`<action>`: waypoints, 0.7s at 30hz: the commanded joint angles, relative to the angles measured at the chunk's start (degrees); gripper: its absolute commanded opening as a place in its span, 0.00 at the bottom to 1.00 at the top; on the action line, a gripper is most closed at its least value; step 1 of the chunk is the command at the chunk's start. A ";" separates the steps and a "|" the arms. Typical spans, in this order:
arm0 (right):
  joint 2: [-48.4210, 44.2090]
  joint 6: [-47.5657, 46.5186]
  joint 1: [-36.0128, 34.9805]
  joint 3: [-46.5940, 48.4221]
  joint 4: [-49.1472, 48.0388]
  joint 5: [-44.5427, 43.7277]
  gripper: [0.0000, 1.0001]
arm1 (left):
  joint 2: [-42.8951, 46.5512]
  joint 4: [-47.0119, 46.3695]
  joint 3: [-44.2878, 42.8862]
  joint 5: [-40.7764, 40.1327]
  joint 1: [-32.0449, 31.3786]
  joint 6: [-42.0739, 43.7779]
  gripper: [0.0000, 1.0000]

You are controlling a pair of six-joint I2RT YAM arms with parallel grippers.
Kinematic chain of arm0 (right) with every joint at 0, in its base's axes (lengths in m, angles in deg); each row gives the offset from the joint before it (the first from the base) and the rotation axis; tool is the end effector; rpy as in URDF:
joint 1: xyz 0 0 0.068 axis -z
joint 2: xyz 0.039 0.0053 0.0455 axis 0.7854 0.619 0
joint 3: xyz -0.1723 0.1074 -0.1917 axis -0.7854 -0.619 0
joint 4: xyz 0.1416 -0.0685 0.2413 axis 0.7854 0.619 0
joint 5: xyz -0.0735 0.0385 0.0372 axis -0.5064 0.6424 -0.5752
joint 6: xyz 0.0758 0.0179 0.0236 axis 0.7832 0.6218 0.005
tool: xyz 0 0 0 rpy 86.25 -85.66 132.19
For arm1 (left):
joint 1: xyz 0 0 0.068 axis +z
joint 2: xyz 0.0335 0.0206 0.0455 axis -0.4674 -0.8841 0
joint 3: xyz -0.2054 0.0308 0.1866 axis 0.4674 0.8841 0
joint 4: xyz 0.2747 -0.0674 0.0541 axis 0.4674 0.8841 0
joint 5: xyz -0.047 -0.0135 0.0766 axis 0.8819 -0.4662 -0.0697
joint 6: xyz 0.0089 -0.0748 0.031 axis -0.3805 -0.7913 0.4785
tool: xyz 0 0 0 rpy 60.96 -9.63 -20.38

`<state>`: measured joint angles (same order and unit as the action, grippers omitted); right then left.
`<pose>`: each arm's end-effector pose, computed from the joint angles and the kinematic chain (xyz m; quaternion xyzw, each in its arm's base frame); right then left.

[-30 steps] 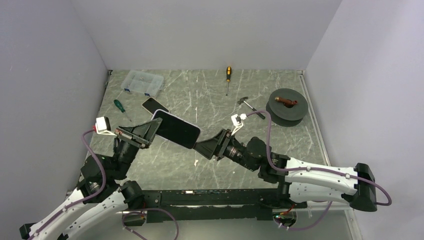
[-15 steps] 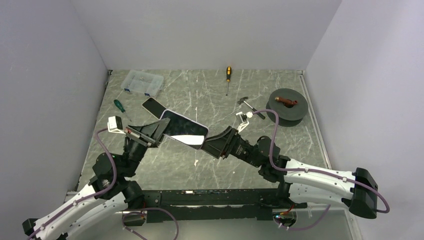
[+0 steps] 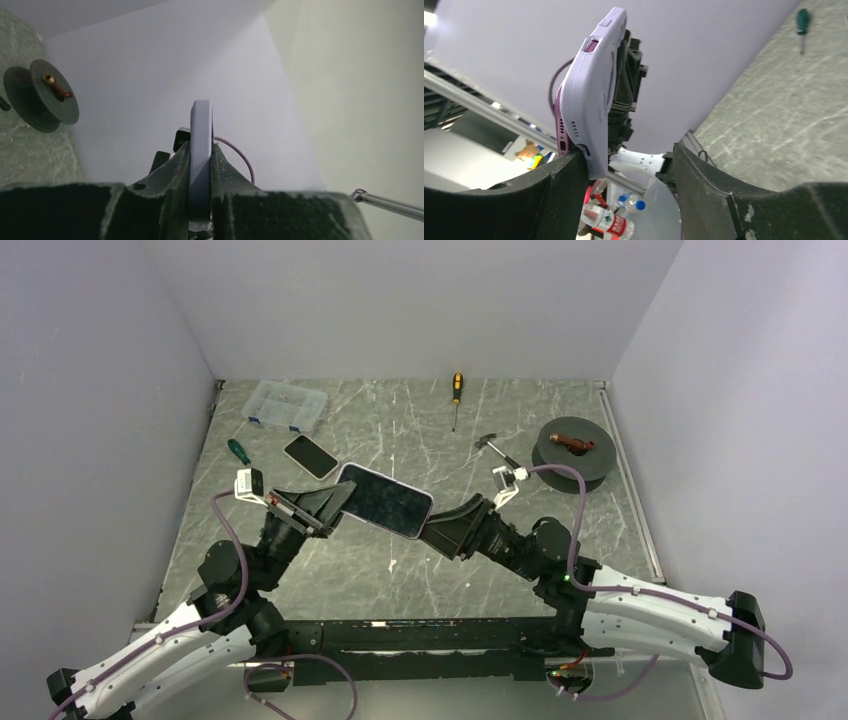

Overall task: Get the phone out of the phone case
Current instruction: Remove the phone case from the phone.

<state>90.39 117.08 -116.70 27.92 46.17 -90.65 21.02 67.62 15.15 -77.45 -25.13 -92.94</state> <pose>0.1060 0.2238 0.3330 -0.0299 0.5978 0.7008 0.3880 0.1161 -0.1214 0.3575 -0.2287 0.5004 -0.7230 0.4179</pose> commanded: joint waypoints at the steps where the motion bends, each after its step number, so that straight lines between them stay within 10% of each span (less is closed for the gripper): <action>1: -2.34 -4.18 0.44 5.62 7.84 -8.03 0.63 | -0.09 5.06 -2.16 4.79 -0.68 1.97 0.00; 21: 8.68 14.01 6.85 -4.74 -31.79 9.06 0.43 | -3.45 -6.49 -0.15 9.35 -0.66 0.24 0.00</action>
<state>95.94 126.26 -110.63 22.56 30.57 -85.49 17.52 66.83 14.84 -75.97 -24.93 -91.24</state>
